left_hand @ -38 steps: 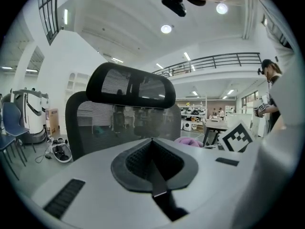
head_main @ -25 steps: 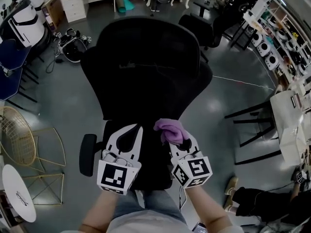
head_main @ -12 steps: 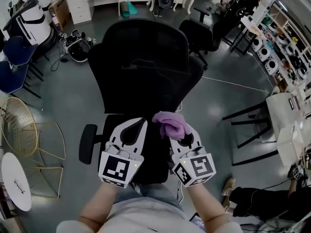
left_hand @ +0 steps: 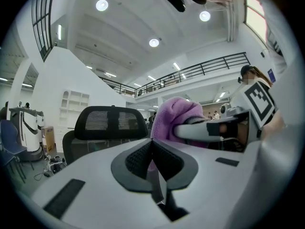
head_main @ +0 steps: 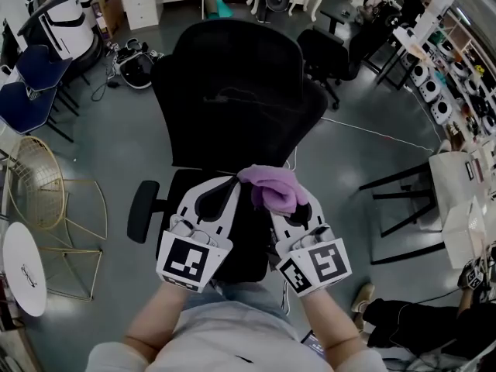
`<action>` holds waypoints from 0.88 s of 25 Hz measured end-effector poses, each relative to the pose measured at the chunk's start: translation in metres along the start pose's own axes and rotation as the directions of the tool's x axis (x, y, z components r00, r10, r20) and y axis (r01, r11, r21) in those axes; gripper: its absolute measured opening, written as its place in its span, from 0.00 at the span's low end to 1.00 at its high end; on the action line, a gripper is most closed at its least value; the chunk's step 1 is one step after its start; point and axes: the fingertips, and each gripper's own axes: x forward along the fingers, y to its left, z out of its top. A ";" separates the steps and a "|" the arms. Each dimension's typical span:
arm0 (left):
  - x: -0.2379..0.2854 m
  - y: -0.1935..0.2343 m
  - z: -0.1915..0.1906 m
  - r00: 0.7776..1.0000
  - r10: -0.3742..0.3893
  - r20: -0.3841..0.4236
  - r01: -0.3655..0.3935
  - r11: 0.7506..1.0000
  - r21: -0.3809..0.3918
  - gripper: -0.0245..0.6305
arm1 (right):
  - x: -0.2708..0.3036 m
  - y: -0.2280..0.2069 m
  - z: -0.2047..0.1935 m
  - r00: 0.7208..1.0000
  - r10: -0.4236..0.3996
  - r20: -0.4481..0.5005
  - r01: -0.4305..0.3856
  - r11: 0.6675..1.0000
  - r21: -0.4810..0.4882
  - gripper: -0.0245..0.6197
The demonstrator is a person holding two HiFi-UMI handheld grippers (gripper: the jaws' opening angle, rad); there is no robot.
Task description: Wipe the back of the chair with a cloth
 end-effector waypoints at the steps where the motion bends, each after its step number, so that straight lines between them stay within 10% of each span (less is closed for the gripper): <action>1: -0.002 0.000 0.002 1.000 0.005 0.003 -0.005 1.000 -0.001 0.06 | -0.001 0.002 0.002 1.000 0.007 0.003 -0.007 1.000 -0.005 0.19; 22: -0.004 -0.002 0.023 0.999 0.032 0.036 -0.033 0.999 0.030 0.06 | 0.004 0.002 0.008 0.999 0.053 0.005 -0.053 0.999 -0.005 0.19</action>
